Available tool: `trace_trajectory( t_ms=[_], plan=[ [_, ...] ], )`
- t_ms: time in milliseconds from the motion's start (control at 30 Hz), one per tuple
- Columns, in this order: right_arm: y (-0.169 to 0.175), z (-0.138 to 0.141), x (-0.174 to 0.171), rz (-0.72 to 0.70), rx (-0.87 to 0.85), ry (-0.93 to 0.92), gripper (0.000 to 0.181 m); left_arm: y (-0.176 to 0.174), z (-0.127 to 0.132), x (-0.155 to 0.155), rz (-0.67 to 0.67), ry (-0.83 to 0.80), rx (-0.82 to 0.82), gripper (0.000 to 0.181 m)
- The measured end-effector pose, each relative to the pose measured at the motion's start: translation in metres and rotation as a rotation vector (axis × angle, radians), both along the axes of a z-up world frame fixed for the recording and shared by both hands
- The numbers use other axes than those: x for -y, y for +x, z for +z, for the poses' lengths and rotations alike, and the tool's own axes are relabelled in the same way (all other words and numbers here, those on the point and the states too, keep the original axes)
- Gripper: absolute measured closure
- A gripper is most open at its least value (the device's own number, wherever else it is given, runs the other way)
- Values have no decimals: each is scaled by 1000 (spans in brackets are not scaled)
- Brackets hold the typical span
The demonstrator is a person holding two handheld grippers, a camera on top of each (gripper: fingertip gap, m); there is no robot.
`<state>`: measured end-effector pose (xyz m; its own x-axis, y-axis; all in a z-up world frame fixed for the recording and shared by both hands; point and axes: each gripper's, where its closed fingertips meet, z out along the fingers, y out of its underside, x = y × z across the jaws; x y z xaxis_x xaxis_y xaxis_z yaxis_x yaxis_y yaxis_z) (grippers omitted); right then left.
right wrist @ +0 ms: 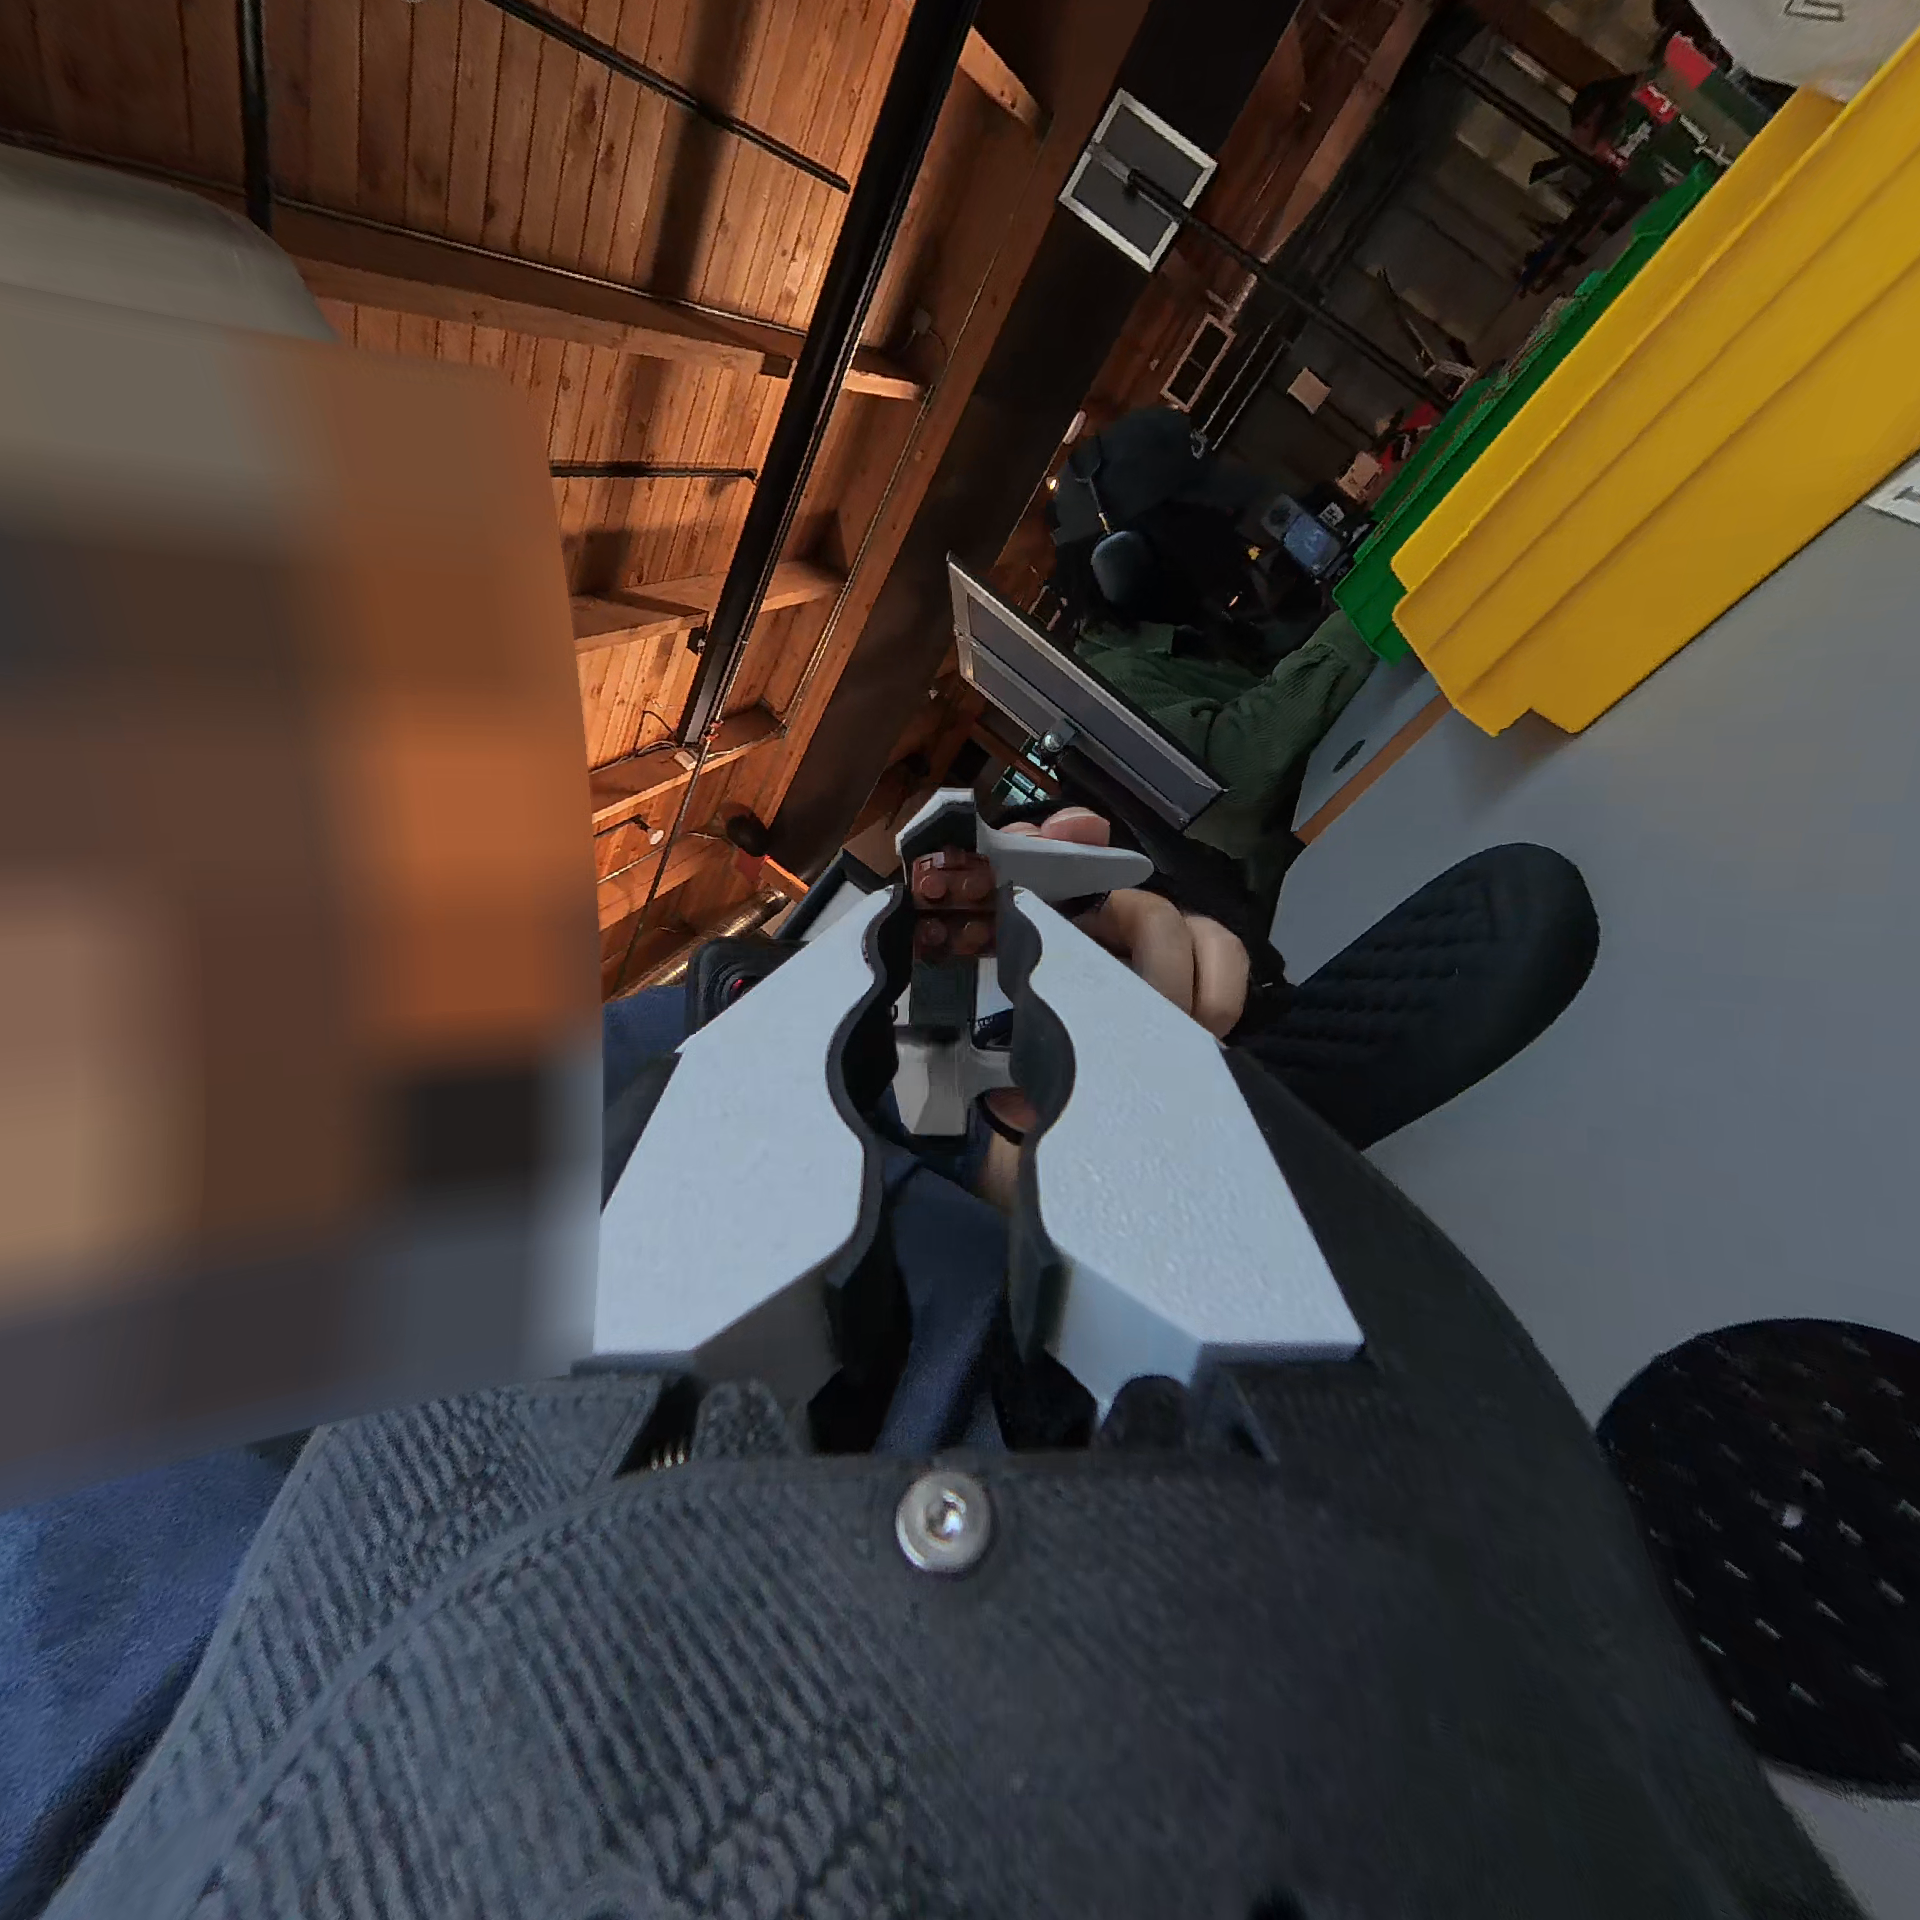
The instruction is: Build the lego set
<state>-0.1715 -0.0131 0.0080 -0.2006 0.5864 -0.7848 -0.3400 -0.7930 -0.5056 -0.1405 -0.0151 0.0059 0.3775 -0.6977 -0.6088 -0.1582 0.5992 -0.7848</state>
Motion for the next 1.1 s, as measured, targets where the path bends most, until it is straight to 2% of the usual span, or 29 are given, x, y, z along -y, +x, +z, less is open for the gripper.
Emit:
trace_trajectory(
  t_ms=[33, 100, 133, 233, 333, 400, 500, 533, 600, 667, 800, 867, 1000, 1100],
  plan=[
    [3, -5, -3, -20, 18, -12, 167, 1, -10, 2, -29, -70, -18, 142],
    [12, -16, -12, -85, 128, 40, 167, 0, -25, 2, -97, -242, -40, 134],
    [17, -24, -15, -119, 241, 110, 167, -2, -31, 0, -136, -342, -50, 135],
    [33, -34, -30, -251, 555, 406, 167, -8, -34, -15, -230, -663, -14, 144],
    [41, -42, -39, -297, 772, 690, 167, -8, -44, -45, -223, -920, -24, 145],
    [42, -54, -47, -310, 868, 814, 166, -5, -55, -62, -231, -1066, -54, 141],
    [41, -73, -64, -386, 997, 936, 166, 8, -55, -67, -370, -1300, -39, 141],
    [37, -80, -64, -365, 1021, 972, 166, 12, -60, -68, -396, -1352, -61, 143],
    [34, -100, -68, -311, 1107, 1011, 166, 18, -72, -74, -398, -1392, -115, 152],
    [31, -116, -72, -252, 1150, 988, 166, 17, -76, -87, -361, -1353, -95, 157],
    [25, -140, -74, -122, 1189, 881, 166, -8, -92, -121, -160, -1238, -71, 157],
    [24, -146, -76, -75, 1195, 852, 166, -21, -89, -131, -105, -1208, -27, 155],
    [24, -154, -74, -5, 1192, 761, 166, -30, -69, -129, -167, -1249, 83, 155],
    [25, -158, -74, 3, 1221, 757, 166, -32, -71, -127, -152, -1245, 60, 156]
  ],
)
